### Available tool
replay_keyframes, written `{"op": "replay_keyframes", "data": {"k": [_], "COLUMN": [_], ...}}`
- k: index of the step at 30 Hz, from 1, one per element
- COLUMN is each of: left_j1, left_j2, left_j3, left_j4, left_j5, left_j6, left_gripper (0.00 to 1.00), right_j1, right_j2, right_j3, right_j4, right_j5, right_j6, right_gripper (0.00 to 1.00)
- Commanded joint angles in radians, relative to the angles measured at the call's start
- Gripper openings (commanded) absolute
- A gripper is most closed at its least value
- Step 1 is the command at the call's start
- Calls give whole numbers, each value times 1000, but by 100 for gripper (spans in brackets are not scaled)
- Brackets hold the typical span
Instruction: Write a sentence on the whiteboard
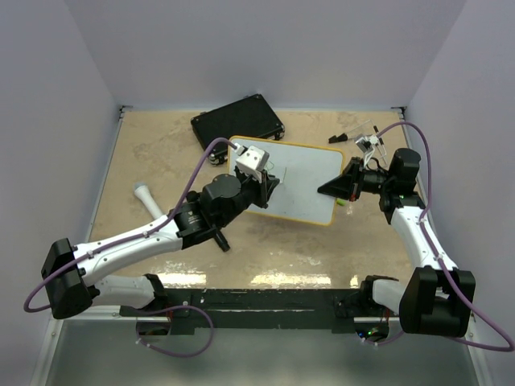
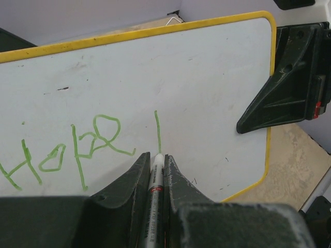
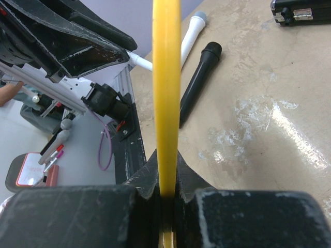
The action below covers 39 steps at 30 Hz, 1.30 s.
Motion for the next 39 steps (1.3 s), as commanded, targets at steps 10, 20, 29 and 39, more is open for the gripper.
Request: {"op": "replay_keyframes", "data": {"k": [10,20,29,39], "left_j1": [18,27,29,29], "left_j2": [2,41,55,67], "left_j3": [83,126,138,138], "left_j4": [64,69,69,38], "left_j5": [-35,-2,15,52], "left_j6": [27,41,45,44], "left_gripper": [0,0,0,0], "right_j1": [-3,-3,-3,-3], "right_j2": [-16,-17,-16,-14], "right_j3": [37,37,39,40], "right_j4": [53,50,52,49], "right_j5": [-51,-51,-51,-51], "right_j6": [8,8,9,8], "right_gripper": [0,0,0,0]}}
